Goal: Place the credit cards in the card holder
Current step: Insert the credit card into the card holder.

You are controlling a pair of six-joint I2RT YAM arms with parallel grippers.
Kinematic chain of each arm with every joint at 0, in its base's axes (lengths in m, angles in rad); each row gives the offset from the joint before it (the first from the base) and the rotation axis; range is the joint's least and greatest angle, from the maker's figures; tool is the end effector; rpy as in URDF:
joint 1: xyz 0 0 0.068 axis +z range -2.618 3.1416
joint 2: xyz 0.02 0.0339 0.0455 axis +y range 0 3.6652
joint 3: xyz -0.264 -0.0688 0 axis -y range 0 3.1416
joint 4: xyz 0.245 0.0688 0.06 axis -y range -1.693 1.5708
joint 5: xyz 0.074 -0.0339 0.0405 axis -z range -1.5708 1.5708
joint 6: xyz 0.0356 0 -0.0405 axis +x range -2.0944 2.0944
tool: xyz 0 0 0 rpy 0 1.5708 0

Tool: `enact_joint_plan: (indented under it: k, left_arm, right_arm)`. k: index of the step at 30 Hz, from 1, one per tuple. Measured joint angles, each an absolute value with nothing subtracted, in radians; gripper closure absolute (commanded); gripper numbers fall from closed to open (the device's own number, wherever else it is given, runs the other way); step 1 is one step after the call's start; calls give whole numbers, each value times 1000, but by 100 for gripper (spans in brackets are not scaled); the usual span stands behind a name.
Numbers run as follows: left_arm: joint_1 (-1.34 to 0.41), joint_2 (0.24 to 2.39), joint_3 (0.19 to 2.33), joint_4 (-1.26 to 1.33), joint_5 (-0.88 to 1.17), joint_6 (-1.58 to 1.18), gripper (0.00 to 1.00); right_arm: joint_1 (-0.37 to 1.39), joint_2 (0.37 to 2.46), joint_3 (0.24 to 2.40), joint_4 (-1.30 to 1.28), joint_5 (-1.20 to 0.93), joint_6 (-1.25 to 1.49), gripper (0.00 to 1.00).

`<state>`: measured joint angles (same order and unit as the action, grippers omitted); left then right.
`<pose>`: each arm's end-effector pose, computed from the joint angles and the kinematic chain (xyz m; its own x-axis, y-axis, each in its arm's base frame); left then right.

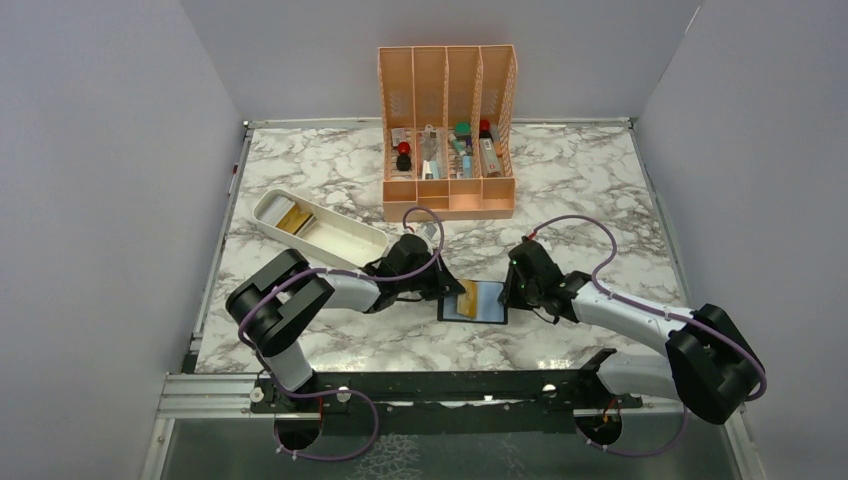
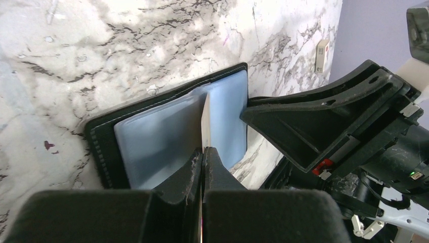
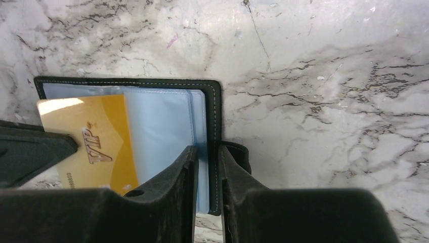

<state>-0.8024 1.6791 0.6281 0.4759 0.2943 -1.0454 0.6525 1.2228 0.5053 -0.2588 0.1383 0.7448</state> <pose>0.2101 -0.2322 0.1343 -0.9312 -0.2278 -0.2844 0.1029 0.5841 -0.8051 0.1740 0.1268 0.1553 -0.8500 0.1954 -0.4892 0.0491 0.9540 0.2957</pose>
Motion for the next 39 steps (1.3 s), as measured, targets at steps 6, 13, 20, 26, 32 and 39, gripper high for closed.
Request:
enact_joint_plan:
  k: [6,13,20,26,32,39]
  left_arm:
    - [-816,1680,628,486,294,-1051,100]
    - [-818,1710,623,509,282,-1052,100]
    - [-825,1738,624,550,273,-1055,100]
    - [-856,1744,627,561,223,-1060,100]
    - [-882,1763,635,576,185,-1066,79]
    - [-891,1744,633,558,158,-1050,68]
  right_arm:
    - [653,1222,501,-239,138,751,83]
    - [653,1224,500,-235,138,751,80]
    - [653,1207,487,-226,115,756,80]
    - [646,1203,469,-200,99,766,80]
    - [646,1205,464,-184,92,769,80]
    - [647,1190,464,-201,83,769,80]
